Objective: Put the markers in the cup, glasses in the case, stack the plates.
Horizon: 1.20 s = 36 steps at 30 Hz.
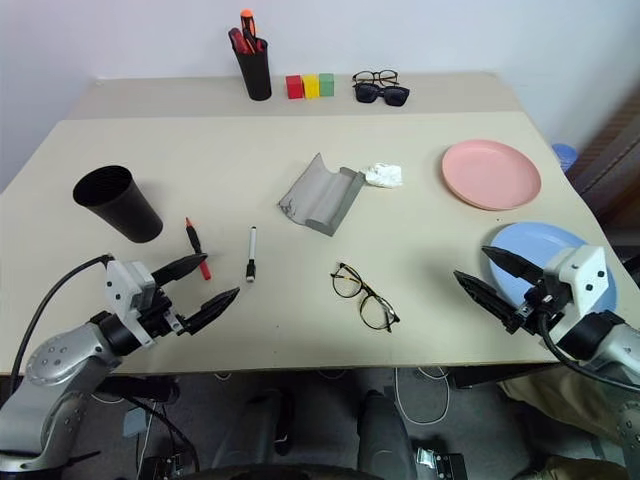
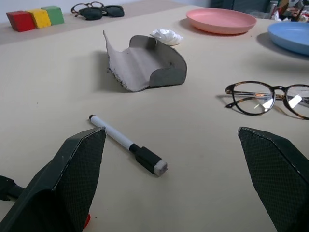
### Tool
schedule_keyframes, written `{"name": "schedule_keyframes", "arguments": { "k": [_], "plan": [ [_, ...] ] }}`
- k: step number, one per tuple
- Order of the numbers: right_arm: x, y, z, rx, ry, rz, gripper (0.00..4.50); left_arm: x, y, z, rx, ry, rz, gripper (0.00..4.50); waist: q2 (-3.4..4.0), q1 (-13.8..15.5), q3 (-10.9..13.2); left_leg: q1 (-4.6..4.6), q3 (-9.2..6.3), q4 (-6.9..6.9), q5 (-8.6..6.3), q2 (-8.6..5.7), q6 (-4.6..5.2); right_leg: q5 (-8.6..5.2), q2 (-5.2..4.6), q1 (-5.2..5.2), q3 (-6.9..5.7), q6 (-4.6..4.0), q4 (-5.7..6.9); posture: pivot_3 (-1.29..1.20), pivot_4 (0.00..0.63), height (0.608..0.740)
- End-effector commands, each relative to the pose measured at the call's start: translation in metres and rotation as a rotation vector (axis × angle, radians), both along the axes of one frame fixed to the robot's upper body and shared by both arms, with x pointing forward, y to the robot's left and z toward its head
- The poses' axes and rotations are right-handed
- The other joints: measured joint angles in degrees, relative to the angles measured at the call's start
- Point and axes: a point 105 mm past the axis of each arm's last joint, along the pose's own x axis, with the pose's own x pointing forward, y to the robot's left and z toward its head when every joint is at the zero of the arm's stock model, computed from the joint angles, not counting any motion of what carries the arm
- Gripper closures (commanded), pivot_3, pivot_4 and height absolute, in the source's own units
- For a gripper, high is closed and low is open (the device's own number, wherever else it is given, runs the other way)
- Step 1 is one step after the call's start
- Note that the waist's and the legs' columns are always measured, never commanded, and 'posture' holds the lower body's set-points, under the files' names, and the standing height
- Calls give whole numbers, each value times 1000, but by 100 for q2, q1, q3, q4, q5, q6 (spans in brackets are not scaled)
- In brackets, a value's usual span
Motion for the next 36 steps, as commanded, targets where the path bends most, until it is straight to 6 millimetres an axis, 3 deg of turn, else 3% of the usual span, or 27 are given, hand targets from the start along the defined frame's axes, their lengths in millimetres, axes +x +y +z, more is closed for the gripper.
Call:
{"name": "schedule_keyframes", "arguments": {
  "k": [1, 22, 28, 31, 36],
  "plan": [
    [-1, 4, 11, -4, -39, 6, 1571, -3, -2, 7, 1, -29, -18, 0, 0, -5, 0, 0, 0, 0, -1, 0, -1, 0, 0, 0, 0, 0, 0, 0, 150, 740],
    [2, -1, 7, -7, -33, 25, 1571, 13, 1, 7, 93, -96, 165, 0, -7, -40, -4, 0, 27, 23, 7, 4, 13, 16, -5, -1, 11, -19, 14, 0, 150, 740],
    [5, 12, 13, 4, -35, 164, 1571, 47, -1, 16, -52, 60, 388, 0, -12, -21, -3, -2, 25, 54, 8, 5, 13, 22, -4, 13, 12, 32, 23, 0, 150, 740],
    [7, 20, 19, 14, -25, 266, 1571, 70, -14, 22, -121, 160, 450, 0, -22, -20, 1, -2, 22, 77, 8, 4, 15, 25, -3, 22, 12, 38, 39, 0, 150, 740],
    [15, 22, 21, -11, -36, 333, 1571, 96, -44, 11, -148, 365, 506, 0, -73, 54, 6, 2, 16, 92, 6, -2, 22, 23, -2, 25, 14, 45, 69, 0, 150, 740]
  ]
}}
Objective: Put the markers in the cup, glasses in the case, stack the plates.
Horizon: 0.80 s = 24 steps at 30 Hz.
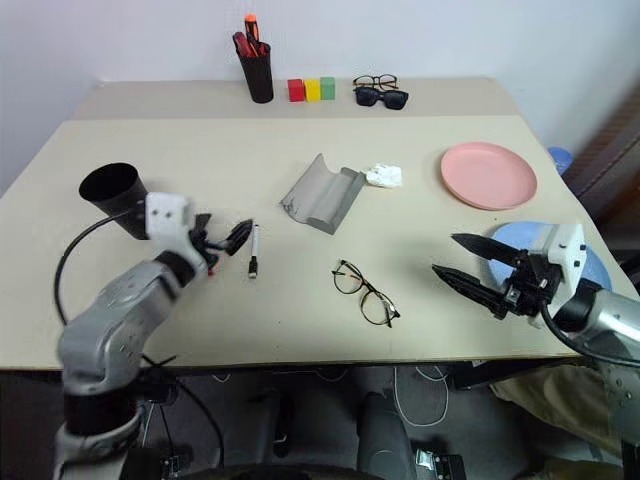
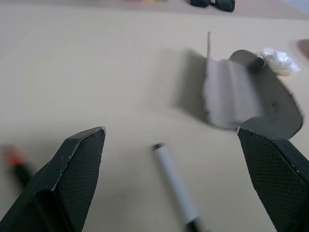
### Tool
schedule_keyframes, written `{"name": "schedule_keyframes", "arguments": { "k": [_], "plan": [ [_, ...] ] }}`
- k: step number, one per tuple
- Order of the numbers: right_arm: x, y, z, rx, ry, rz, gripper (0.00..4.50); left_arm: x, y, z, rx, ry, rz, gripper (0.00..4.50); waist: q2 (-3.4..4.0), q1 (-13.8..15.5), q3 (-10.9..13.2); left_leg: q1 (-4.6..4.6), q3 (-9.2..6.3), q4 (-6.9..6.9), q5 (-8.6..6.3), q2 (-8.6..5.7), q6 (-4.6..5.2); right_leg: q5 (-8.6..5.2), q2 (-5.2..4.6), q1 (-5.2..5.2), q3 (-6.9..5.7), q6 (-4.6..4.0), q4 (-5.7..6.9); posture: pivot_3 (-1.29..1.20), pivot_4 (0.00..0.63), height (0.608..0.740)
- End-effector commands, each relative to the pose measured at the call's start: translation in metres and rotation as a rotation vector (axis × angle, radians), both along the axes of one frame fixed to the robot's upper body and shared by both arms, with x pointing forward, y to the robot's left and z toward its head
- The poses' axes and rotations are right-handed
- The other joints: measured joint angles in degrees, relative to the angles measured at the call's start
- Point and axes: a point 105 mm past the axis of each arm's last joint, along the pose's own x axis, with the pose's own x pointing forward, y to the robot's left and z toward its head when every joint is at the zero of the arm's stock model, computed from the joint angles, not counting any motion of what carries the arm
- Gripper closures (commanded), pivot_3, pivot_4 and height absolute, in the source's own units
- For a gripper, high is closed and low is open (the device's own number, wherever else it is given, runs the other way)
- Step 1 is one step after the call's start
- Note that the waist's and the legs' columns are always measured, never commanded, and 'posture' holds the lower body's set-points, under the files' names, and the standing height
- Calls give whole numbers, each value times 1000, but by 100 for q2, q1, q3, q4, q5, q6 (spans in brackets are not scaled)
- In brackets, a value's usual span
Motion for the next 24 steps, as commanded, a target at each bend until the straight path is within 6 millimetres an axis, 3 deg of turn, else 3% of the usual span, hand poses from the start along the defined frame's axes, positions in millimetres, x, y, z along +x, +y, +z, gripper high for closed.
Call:
{"name": "schedule_keyframes", "arguments": {
  "k": [1, 4, 13, 23, 24],
  "plan": [
    [0, -1, 3, -20, -21, 37, 1571, 7, -10, -10, -5, 103, 51, 0, -12, 18, 5, 0, -1, -1, -1, 0, 1, 1, 1, -3, 0, -1, 6, 0, 150, 740],
    [0, -4, 0, -23, -23, 41, 1571, 12, -14, -25, 10, 232, 91, 0, -14, 42, 7, 0, -7, -6, -3, 0, 4, -2, 5, -8, 0, 3, 16, 0, 150, 740],
    [-7, -14, -10, -31, -31, 22, 1571, 26, 0, -30, 18, 308, 263, 0, -17, 46, 8, -1, -12, -2, -3, 0, 4, -2, 8, -8, 0, 2, 17, 0, 150, 740],
    [-14, -18, -16, -35, -39, 6, 1571, 37, -11, -37, 50, 372, 234, 0, -14, 51, 6, 0, -12, 0, -3, -1, 3, -1, 8, -6, 0, 2, 17, 0, 150, 740],
    [-14, -18, -16, -36, -40, 3, 1538, 38, -12, -39, 53, 389, 227, 250, -14, 53, 6, 0, -12, 0, -3, -1, 3, -1, 8, -5, 0, 2, 17, 0, 150, 740]
  ]
}}
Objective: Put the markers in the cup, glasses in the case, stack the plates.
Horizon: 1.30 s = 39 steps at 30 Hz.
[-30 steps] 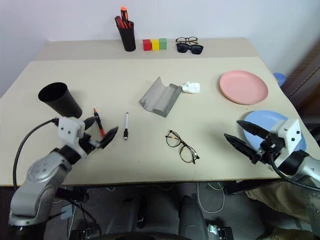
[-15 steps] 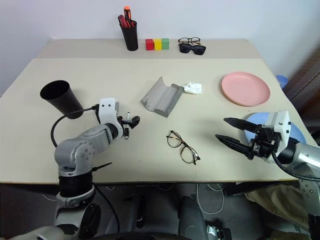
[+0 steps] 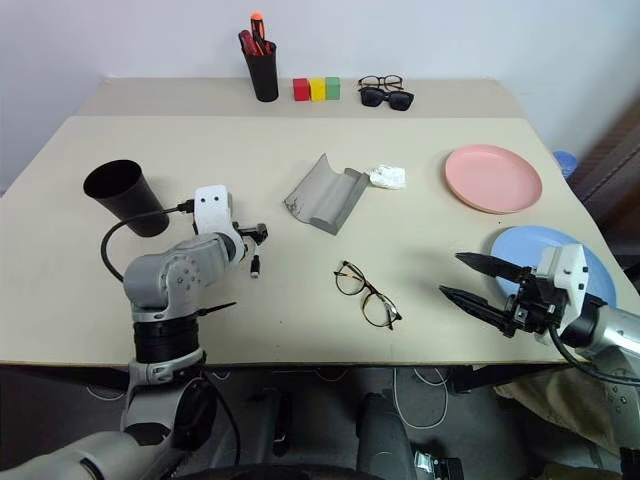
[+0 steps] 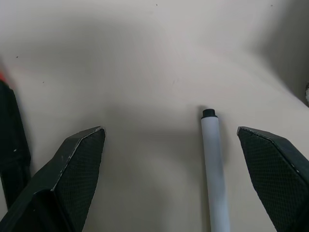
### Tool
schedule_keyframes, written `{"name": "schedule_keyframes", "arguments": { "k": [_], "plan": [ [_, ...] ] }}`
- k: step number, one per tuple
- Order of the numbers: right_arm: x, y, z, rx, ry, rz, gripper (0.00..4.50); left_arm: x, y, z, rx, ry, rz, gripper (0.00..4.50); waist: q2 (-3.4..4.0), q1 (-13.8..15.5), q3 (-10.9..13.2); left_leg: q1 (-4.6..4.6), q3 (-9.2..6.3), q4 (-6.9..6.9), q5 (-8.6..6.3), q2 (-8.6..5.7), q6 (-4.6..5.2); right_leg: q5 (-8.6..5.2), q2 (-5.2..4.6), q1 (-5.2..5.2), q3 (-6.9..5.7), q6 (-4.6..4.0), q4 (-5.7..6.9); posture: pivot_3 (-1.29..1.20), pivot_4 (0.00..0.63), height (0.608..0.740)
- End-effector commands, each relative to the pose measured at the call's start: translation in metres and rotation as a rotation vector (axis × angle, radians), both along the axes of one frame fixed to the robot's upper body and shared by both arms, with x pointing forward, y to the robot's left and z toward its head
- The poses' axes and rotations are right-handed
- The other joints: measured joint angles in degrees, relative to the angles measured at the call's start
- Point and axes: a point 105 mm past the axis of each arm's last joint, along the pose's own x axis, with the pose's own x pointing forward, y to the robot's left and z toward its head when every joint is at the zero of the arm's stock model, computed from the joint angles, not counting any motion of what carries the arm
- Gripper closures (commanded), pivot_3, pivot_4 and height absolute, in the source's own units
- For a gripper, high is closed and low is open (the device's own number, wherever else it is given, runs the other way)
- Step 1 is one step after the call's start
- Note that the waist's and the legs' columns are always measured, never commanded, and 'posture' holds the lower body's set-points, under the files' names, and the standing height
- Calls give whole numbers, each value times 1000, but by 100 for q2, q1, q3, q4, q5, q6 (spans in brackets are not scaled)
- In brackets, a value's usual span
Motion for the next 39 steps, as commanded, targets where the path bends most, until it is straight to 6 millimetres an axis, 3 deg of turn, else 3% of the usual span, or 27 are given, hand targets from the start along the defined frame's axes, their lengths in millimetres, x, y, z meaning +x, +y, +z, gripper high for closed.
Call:
{"name": "schedule_keyframes", "arguments": {
  "k": [1, 4, 9, 13, 17, 20, 24, 30, 39],
  "plan": [
    [-3, -1, 10, -7, -59, -9, 1529, 1, -6, -6, -2, 47, -32, 543, 1, 1, -1, 1, 0, 0, 0, 0, 0, 0, 0, 1, 0, 0, 0, 0, 150, 740],
    [-3, -1, 11, -6, -61, -15, 1529, 2, -5, -7, 2, 59, -36, 1817, 1, 11, -1, 2, 0, 1, 0, 0, 0, 0, 0, 3, 0, 0, -1, 0, 150, 740],
    [-3, 1, 12, -4, -63, -19, 1529, 0, -1, -4, 11, 43, -48, 4430, 1, 9, -1, 1, 0, 1, 0, -2, -1, 0, -1, 5, 0, 0, -3, 0, 150, 740],
    [2, 4, 11, 0, -62, -16, 1529, -4, 0, 7, 64, -59, -120, 4474, 1, -8, -1, 1, 0, 1, 0, -2, -1, 0, -1, 4, 0, 0, -2, 0, 150, 740],
    [10, 8, 10, 4, -68, 0, 1529, -12, 6, 30, 265, -316, -258, 4474, 1, -46, -1, 3, 1, -6, 0, 1, -2, 1, 0, -5, 2, -2, 4, 0, 150, 740],
    [17, 13, 10, 9, -78, 15, 1529, -14, 17, 56, 418, -578, -295, 4474, 2, -14, -2, 2, 3, -8, 1, 4, -4, 3, 1, -11, 3, -7, 7, 0, 150, 740],
    [23, 16, 9, 13, -83, 33, 1529, -19, 32, 101, 481, -924, -234, 4474, 1, 31, -1, -5, 7, -5, 1, 2, -5, 4, -8, -9, 4, -9, -5, 0, 150, 740],
    [31, 22, 10, 14, -94, 58, 1529, -5, 62, 140, 470, -1012, -26, 4474, 1, 82, -1, -6, 17, -1, 2, -2, -4, 7, -12, -8, 6, -9, -6, 0, 150, 740],
    [42, 29, 12, 15, -100, 88, 1529, 2, 123, 153, 575, -1015, 244, 4474, -1, 73, 0, -1, 18, -2, 4, 2, -4, 20, -3, -8, 7, 17, 0, 0, 150, 740]
  ]
}}
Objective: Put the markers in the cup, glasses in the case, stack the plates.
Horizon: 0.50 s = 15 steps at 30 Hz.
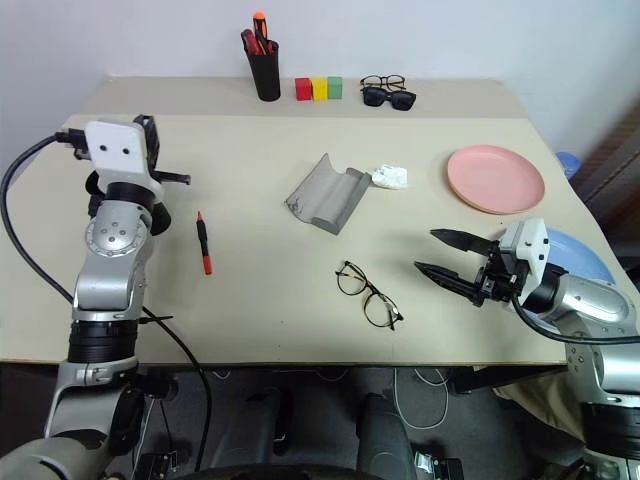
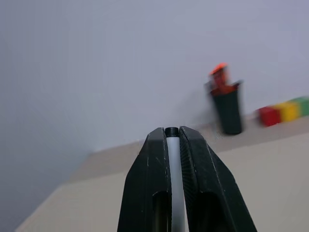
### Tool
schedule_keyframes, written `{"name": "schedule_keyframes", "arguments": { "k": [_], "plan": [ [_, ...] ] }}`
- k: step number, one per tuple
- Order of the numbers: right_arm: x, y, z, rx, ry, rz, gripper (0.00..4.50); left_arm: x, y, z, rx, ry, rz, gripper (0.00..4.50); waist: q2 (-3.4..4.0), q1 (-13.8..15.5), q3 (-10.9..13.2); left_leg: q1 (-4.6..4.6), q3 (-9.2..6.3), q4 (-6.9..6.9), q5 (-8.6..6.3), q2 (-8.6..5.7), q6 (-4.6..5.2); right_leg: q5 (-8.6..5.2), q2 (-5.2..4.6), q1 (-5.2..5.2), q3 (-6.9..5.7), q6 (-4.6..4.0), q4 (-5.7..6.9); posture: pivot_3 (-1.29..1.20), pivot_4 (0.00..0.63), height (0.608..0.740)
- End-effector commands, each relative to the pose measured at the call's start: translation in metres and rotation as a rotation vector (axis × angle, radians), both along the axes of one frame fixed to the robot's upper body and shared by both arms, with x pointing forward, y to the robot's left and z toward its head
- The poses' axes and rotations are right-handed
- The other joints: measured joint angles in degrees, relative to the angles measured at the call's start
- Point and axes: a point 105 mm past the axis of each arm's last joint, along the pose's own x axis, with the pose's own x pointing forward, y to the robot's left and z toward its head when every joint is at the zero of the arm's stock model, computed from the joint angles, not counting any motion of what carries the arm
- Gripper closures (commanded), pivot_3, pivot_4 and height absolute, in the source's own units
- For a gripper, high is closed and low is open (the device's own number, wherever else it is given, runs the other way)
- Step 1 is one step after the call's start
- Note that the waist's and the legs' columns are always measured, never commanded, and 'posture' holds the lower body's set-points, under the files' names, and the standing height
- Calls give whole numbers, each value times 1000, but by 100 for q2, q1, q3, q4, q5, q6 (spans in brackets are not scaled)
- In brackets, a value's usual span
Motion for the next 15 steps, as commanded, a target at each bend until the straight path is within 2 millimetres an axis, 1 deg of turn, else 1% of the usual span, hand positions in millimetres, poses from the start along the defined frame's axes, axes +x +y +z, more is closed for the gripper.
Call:
{"name": "schedule_keyframes", "arguments": {
  "k": [1, 4, 7, 15],
  "plan": [
    [4, 3, 6, 4, -35, 16, 1529, -6, 18, 32, 6, -120, 70, 4474, -1, 11, 1, -1, 0, 1, 0, 0, 0, 0, 0, 0, 0, 0, -1, 0, 150, 740],
    [8, 5, 8, 4, -39, 25, 1529, -6, 25, 38, 13, -140, 91, 4474, -1, 43, 1, -2, 1, 2, 0, -1, -1, 1, -1, 1, 0, 1, -2, 0, 150, 740],
    [10, 6, 10, 3, -42, 31, 1529, -6, 28, 41, -4, -151, 98, 4474, -1, 63, 0, -2, 1, 2, 1, -1, -2, 2, 0, 1, 0, 2, -2, 0, 150, 740],
    [8, 7, 11, 0, -40, 33, 1529, -6, 15, 50, -35, -181, 35, 4474, -1, 59, 0, -2, 2, 2, 2, -1, -5, 16, -1, 1, 0, 28, -2, 0, 150, 740]
  ]
}}
